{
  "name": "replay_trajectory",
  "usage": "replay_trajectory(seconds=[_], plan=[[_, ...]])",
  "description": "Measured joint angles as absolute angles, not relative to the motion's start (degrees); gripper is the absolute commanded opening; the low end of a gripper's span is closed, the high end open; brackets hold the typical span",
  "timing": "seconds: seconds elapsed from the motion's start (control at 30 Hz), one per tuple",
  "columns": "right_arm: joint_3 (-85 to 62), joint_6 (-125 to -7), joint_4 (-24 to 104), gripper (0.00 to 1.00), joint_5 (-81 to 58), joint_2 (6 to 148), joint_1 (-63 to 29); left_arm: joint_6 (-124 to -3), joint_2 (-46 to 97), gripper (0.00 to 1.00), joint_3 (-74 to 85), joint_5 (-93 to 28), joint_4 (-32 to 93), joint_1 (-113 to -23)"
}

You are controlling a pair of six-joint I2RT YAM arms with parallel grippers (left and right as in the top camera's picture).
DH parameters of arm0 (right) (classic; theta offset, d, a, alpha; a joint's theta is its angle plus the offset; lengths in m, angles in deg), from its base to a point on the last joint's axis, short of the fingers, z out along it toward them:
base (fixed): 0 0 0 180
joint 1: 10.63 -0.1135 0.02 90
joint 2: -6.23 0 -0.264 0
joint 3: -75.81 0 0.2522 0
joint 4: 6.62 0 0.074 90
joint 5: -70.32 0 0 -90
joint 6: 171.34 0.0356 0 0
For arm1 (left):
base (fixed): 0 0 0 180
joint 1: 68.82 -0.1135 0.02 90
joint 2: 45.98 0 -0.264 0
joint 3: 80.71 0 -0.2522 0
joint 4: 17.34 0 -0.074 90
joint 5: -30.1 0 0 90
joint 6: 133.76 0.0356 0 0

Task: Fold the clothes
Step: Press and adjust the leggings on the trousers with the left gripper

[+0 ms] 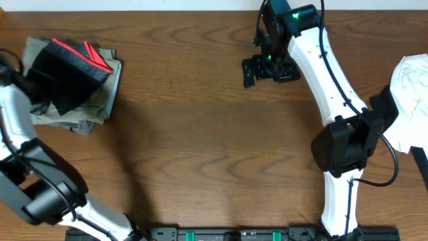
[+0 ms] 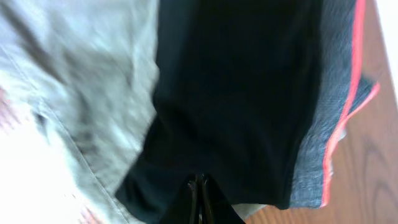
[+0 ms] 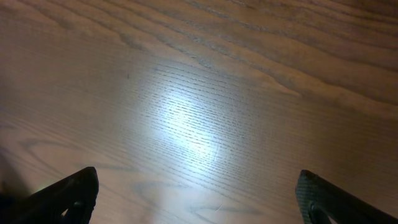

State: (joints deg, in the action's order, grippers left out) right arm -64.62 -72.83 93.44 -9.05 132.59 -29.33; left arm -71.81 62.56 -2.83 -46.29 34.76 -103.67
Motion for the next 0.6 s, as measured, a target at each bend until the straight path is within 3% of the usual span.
replay_trajectory(seconds=[0.6], plan=[[-64.62, -72.83, 93.44, 0.99, -9.02, 132.59, -29.33, -72.29, 67.32, 0.06, -2.22, -46.14, 37.50, -102.91]])
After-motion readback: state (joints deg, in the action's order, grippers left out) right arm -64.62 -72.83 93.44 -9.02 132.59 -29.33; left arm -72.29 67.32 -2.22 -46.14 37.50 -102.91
